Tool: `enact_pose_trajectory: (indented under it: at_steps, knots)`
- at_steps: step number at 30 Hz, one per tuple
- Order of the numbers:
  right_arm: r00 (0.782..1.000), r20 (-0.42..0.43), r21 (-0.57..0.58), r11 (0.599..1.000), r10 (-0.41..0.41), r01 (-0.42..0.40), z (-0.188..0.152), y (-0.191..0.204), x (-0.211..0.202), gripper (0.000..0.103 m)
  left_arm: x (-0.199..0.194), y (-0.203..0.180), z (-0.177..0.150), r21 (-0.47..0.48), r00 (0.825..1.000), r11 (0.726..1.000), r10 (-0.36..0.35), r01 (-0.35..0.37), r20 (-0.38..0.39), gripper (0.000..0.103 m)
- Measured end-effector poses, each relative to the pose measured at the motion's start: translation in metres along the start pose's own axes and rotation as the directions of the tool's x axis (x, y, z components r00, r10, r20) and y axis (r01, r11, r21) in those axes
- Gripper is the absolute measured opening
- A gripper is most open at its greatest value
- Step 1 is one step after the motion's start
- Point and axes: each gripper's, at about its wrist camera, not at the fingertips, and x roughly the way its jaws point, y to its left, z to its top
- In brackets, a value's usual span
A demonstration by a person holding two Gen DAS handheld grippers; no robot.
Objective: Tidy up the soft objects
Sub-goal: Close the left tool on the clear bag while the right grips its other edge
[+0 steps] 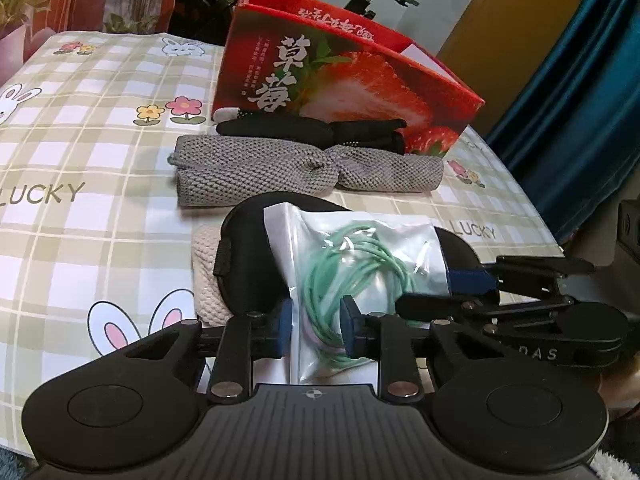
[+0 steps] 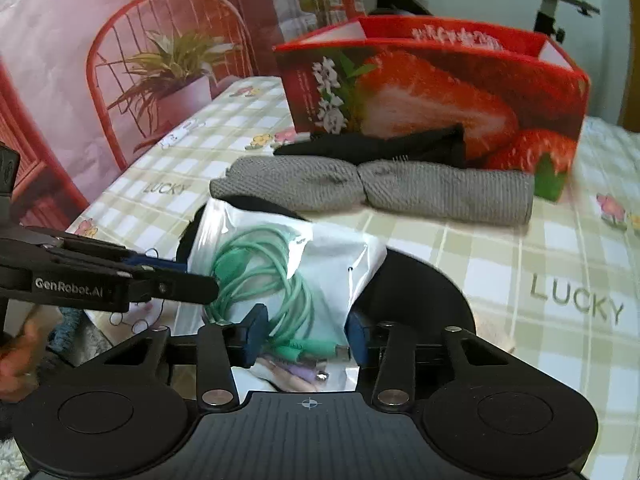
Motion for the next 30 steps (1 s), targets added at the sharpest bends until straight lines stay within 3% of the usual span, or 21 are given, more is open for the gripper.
enact_pose_trajectory:
  at_steps: [3,7,20,25,27,30]
  knots:
    - [1.0,0.019,-0.021,1.0,0.001,-0.001,0.006,0.002,-0.003,0.031,-0.001,0.002,0.003,-0.008,1.0,1.0,-0.002,0.002,0.009,0.025]
    - [0.999,0.05,-0.038,0.999,-0.002,0.004,0.014,0.001,-0.01,0.027,-0.007,0.004,0.009,-0.003,1.0,1.0,-0.008,0.008,0.024,0.014]
    - [0.993,0.121,-0.06,0.998,0.007,0.0,0.038,-0.004,-0.024,0.02,-0.019,-0.005,0.025,0.036,0.995,0.999,-0.03,0.027,0.095,0.014]
    - [0.991,0.132,-0.083,0.996,0.027,-0.016,0.046,-0.002,-0.026,0.015,-0.021,-0.018,0.036,0.109,0.992,0.993,-0.064,0.052,0.11,0.01]
    - [0.991,0.128,-0.095,0.995,0.025,-0.013,0.046,0.0,-0.024,0.015,-0.018,-0.024,0.038,0.142,0.994,0.99,-0.038,0.024,0.103,0.01]
    - [0.993,0.114,-0.085,0.996,0.02,-0.011,0.042,-0.001,-0.02,0.015,-0.013,-0.02,0.035,0.119,0.996,0.993,-0.023,0.013,0.083,0.01]
